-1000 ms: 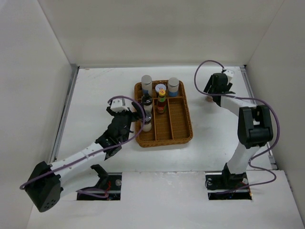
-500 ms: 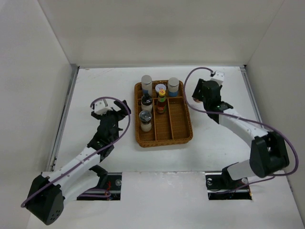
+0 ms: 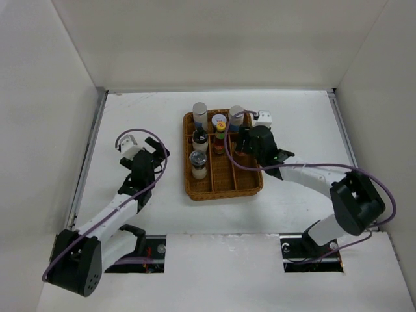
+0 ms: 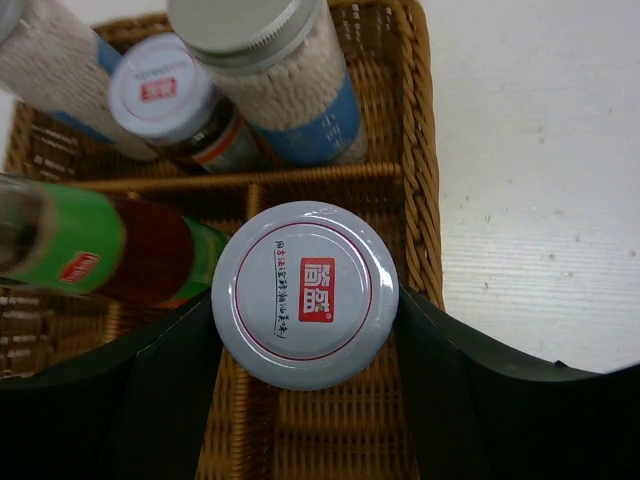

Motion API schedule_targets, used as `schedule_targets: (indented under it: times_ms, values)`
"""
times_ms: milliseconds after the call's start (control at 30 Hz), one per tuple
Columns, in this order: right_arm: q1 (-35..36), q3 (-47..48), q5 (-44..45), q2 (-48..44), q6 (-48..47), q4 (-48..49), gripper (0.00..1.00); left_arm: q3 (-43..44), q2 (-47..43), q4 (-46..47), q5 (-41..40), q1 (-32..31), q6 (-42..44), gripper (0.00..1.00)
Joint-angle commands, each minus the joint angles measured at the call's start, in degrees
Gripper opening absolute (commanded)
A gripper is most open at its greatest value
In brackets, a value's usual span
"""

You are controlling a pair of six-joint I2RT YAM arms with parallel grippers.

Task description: Organize the condiment bottles

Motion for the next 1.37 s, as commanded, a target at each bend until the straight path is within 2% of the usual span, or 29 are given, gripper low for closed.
schedule_targets:
  times_ms: [0, 100, 200, 300, 433, 600, 700, 867, 1000, 1167, 1333]
  values:
    - [0.11, 0.11, 0.29, 1.85, -0.04, 13.09, 0.5, -0.73, 1.29, -0.44, 2.2, 1.07, -3.17, 1.0]
    - [0.11, -0.86, 0.37, 4.49, -0.31, 17.23, 0.54, -1.0, 2.52, 0.34, 2.9, 1.16, -3.61, 1.0]
    - [0.2, -1.13, 1.95, 5.73, -1.01, 17.41, 0.67, -0.47, 4.19, 0.09, 3.78, 1.25, -3.61, 1.0]
    - [0.37, -1.74, 3.27, 5.21, -1.36, 17.24, 0.87, 0.23, 5.86, -1.06, 3.96, 0.9, -3.7, 1.0]
    - [0.37, -3.41, 3.97, -0.4, -0.22, 15.4, 1.0, 1.11, 6.57, -2.55, 4.05, 0.46, -3.7, 1.0]
    - [-2.17, -9.2, 8.97, -12.79, 2.32, 14.95, 1.0, 3.39, 6.04, -5.01, 3.52, -0.24, -3.62, 1.0]
    - [-5.42, -15.17, 12.41, -19.83, 7.32, 15.48, 1.0, 4.45, 6.48, -5.89, 3.17, -1.21, -3.44, 1.0]
    - [-12.62, -27.12, 13.12, -30.03, 16.9, 16.18, 1.0, 5.94, 8.85, -7.56, 3.7, -2.0, -3.26, 1.0]
    - [-15.97, -30.83, 10.67, -29.7, 21.75, 18.11, 1.0, 5.95, 10.26, -7.04, 3.7, -2.0, -3.18, 1.0]
    - [-15.89, -29.6, 7.94, -23.63, 21.58, 20.58, 1.0, 5.77, 9.74, -6.77, 3.43, -1.91, -3.0, 1.0]
    - [-15.89, -29.34, 6.97, -23.36, 21.4, 20.93, 1.0, 5.59, 9.12, -7.65, 3.34, -1.74, -2.74, 1.0]
